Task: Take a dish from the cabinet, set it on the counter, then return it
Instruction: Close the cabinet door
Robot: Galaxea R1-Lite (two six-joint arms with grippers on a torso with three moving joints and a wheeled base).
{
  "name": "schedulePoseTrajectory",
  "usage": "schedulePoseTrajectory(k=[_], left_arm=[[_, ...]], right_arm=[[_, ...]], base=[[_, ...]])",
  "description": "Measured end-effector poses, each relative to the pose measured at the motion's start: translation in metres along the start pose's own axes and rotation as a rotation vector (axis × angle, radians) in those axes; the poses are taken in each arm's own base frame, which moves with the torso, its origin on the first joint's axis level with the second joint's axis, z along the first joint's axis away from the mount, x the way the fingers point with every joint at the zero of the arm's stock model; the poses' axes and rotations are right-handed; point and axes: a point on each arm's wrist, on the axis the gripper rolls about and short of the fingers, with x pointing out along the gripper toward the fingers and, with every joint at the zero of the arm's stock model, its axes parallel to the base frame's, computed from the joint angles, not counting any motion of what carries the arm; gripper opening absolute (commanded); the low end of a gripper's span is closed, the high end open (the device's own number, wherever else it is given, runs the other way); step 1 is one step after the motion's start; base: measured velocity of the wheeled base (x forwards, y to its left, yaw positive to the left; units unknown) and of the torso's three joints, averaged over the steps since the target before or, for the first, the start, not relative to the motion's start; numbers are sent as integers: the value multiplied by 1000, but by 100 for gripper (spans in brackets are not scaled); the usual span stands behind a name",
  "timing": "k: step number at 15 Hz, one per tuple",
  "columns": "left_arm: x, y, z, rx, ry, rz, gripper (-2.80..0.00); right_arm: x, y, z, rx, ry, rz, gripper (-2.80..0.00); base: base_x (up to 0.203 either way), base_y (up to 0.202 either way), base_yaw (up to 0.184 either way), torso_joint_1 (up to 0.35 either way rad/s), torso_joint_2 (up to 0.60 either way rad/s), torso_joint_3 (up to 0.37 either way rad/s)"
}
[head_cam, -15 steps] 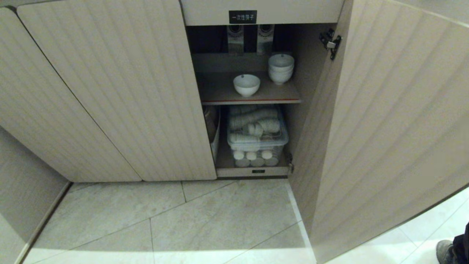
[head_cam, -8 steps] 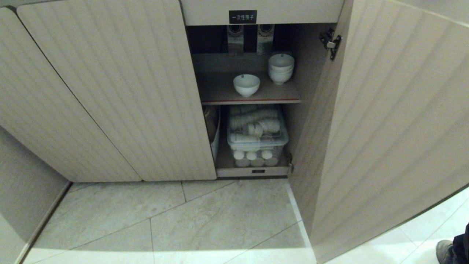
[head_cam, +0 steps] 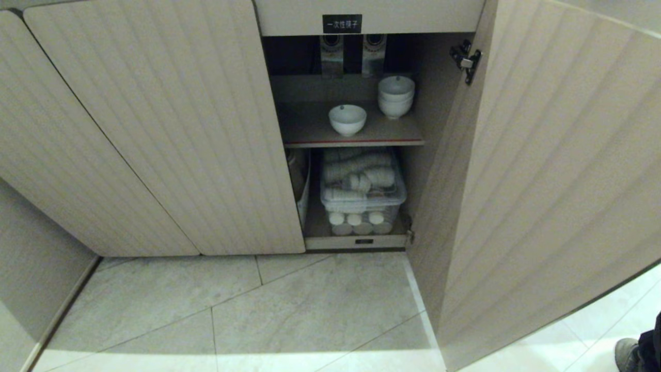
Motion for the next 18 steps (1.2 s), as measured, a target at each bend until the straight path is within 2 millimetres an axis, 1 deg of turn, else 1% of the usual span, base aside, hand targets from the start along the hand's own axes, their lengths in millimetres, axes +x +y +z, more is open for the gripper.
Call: schedulePoseTrajectory(k=[5, 15, 18], left_arm=[[0, 0, 0, 0, 0, -1, -280], [0, 0, 0, 0, 0, 0, -280], [0, 0, 0, 0, 0, 0, -280]], right_arm=[[8, 4, 3, 5, -19, 79, -280], [19, 7, 2, 63, -7, 110, -280], [22, 10, 4, 77, -10, 166, -280]], base=[[0, 0, 0, 0, 0, 0], [0, 0, 0, 0, 0, 0], [0, 0, 0, 0, 0, 0]])
